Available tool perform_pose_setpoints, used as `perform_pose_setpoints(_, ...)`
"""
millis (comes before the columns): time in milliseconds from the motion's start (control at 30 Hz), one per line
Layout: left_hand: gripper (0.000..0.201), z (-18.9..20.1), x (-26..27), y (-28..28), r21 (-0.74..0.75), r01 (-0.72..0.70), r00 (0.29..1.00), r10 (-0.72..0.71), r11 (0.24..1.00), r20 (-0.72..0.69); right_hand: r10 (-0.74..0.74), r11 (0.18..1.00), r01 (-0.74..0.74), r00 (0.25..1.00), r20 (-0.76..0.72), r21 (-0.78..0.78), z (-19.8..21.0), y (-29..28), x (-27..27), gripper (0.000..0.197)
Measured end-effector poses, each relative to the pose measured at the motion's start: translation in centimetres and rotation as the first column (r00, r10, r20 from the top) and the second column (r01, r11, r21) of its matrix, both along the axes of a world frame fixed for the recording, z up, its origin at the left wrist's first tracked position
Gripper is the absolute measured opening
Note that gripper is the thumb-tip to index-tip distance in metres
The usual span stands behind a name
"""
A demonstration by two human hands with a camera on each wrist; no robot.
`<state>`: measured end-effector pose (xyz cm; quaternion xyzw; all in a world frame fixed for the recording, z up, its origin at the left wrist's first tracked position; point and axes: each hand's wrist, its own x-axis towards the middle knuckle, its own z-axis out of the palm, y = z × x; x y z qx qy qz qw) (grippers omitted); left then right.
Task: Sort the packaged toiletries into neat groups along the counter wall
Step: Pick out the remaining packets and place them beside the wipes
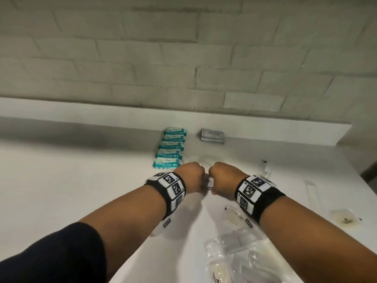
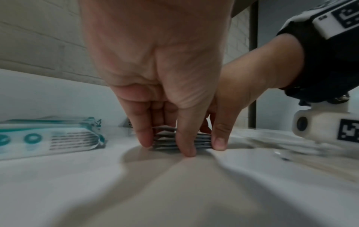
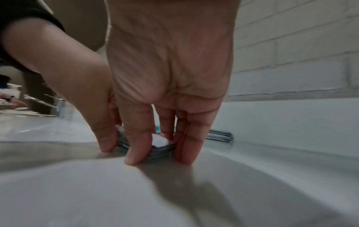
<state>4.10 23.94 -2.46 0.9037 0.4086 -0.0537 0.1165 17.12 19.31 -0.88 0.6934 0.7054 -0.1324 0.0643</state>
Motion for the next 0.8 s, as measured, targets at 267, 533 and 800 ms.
perform_pose_setpoints(267,0.036,0.1,5.1,8.4,-0.005,-0.005,0.999,0.005,1.0,-0.045,-0.01,0.999,0.01,1.0,-0.001,-0.05,0.0,8.5,5.0,0.038)
perform_pose_setpoints(533,0.025,-0.8,6.6,13.7,0.01,-0.009,0.999,0.01,1.0,-0.048,0.014,0.998,-0.011,0.998,0.056,-0.056,-1.0,13.6,6.4,0.032)
perform_pose_setpoints(800,0.032,-1.0,6.5,14.0,-0.041,-0.012,0.998,0.01,0.999,-0.058,0.036,0.998,-0.03,0.996,0.087,-0.063,-1.6,13.7,6.8,0.035)
